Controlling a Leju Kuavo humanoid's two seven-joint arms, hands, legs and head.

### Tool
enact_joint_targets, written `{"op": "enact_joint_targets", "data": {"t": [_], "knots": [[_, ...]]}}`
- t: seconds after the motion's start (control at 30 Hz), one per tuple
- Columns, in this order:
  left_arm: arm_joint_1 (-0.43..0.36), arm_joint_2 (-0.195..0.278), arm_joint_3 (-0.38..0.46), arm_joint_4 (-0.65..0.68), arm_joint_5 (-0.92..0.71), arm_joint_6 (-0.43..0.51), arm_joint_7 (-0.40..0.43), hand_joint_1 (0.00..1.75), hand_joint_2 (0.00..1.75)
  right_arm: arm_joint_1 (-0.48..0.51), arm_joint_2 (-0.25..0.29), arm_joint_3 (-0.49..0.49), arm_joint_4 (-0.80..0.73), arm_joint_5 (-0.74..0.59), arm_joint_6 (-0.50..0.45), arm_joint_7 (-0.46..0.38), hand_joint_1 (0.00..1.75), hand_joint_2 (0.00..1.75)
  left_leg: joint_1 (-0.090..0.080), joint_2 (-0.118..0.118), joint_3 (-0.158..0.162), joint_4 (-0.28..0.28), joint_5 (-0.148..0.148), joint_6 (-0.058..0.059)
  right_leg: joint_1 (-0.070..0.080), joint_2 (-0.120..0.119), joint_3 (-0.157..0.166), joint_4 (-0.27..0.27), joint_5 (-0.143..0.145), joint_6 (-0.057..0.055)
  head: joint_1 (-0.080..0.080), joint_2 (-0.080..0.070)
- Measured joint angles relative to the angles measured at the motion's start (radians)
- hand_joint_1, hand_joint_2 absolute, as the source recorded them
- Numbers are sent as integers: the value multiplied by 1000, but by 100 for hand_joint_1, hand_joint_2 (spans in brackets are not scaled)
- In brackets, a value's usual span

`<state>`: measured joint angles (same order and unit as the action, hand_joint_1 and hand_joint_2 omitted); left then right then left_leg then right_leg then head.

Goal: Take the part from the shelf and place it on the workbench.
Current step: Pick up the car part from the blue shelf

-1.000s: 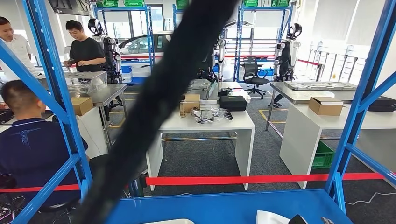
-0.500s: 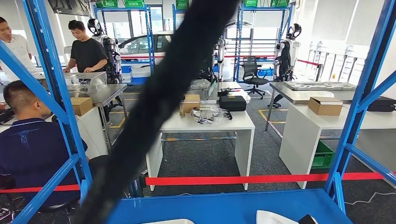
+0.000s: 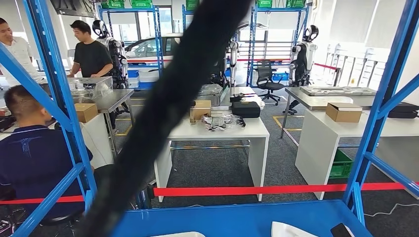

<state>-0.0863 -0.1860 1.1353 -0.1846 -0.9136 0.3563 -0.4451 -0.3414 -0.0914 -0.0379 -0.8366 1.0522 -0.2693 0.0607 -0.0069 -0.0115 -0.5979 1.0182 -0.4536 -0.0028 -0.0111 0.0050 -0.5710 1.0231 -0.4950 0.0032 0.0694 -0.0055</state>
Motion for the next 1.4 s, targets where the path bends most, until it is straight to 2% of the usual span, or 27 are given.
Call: {"op": "enact_joint_targets", "data": {"t": [0.47,0.63,0.67,0.7,0.77,0.8,0.83,0.97,1.27,1.4], "knots": [[0,-3,0,0,0,0,-1,0,0,-6,-1,-15,26,-1,2,-8,0,175,0,0,0,0,0,0,0,0,0,0,0,0,0,0],[0,-4,0,0,-7,0,-7,0,0,3,-1,-29,35,-12,29,-54,3,175,0,0,0,0,0,0,0,0,0,0,0,0,0,0],[0,-4,0,0,-9,0,-7,0,0,3,-1,-32,38,-15,38,-66,19,175,0,0,0,0,0,0,0,0,0,0,0,0,0,0],[0,-4,0,0,-10,0,-8,0,0,3,-1,-33,42,-18,49,-78,45,175,0,0,0,0,0,0,0,0,0,0,0,0,0,0],[-1,-4,0,0,-11,0,-10,0,0,-1,-1,-34,55,-26,69,-102,120,175,0,0,0,0,0,0,0,0,0,0,0,0,0,0],[-1,-4,0,0,-11,0,-11,0,0,-5,-1,-34,65,-29,77,-114,144,175,0,0,0,0,0,0,0,0,0,0,0,0,0,0],[-1,-4,0,0,-11,0,-14,0,0,-11,-1,-34,78,-33,82,-126,159,175,0,0,0,0,0,0,0,0,0,0,0,0,0,0],[-1,-4,0,0,-9,1,-35,0,0,-38,0,-34,129,-39,83,-160,163,175,0,0,0,0,0,0,0,0,0,0,0,0,0,0],[-1,-3,0,0,0,0,-62,0,0,-41,2,-34,154,-50,78,-187,156,175,0,0,0,0,0,0,0,0,0,0,0,0,0,0],[0,-3,0,0,11,-40,-117,0,0,-38,5,-34,154,-51,77,-194,150,175,0,0,0,0,0,0,0,0,0,0,0,0,-1,0]]}}
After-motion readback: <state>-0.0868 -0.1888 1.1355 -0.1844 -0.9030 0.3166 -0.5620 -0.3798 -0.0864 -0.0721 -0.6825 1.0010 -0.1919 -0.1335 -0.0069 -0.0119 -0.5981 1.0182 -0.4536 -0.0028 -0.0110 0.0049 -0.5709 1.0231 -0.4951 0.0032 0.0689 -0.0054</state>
